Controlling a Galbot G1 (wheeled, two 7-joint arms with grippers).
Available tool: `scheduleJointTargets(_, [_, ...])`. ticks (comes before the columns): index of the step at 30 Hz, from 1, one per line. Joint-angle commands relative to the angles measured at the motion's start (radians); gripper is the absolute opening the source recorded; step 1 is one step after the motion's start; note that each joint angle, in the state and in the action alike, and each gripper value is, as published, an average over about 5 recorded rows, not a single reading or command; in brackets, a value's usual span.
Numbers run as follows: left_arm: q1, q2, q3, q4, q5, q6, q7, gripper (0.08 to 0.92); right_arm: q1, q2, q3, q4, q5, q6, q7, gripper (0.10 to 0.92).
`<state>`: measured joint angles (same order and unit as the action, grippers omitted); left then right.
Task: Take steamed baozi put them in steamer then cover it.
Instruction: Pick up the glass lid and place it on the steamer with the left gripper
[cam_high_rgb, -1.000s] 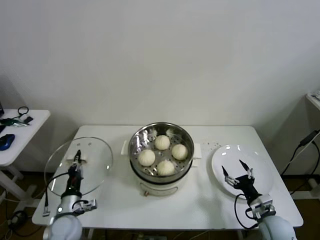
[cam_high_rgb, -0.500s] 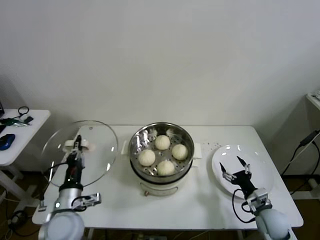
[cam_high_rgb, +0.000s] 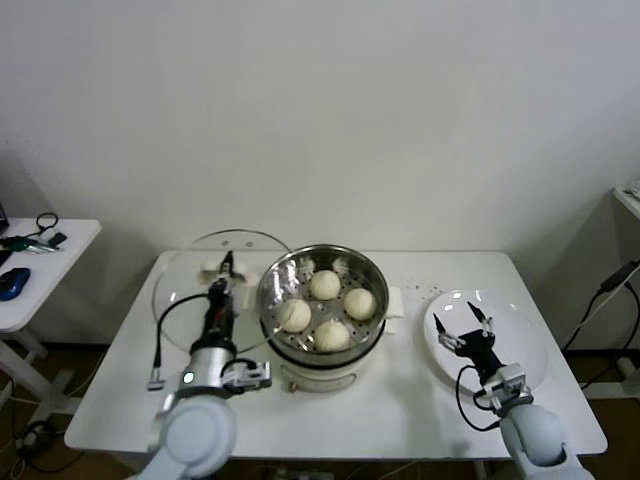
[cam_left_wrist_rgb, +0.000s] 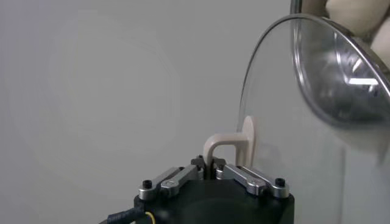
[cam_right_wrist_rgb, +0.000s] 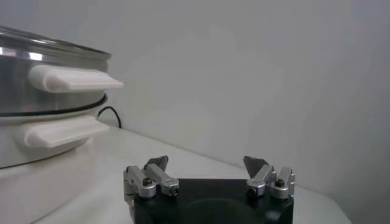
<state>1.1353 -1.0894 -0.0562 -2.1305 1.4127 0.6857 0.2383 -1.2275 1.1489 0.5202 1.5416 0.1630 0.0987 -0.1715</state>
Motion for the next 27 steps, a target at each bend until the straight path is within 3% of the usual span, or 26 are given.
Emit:
scheduleJointTargets(1, [-0.195, -0.168, 0.245, 0.074, 0.163, 0.100, 0.207, 0.150, 0.015, 0.002, 0.014, -0.019, -0.001, 0.007, 0.002, 0.823])
scheduleJointTargets(11, [-0.200, -0.339, 0.246, 0.208, 0.174, 0.100, 0.111, 0.150, -0.001, 0.004, 0.043, -0.025, -0.004, 0.018, 0.000, 0.823])
scheduleJointTargets(27, [-0.172, -0.440, 0.232, 0.341, 0.172, 0.100, 0.042, 0.150, 0.001, 0.014, 0.052, -0.043, -0.020, 0.030, -0.002, 0.823])
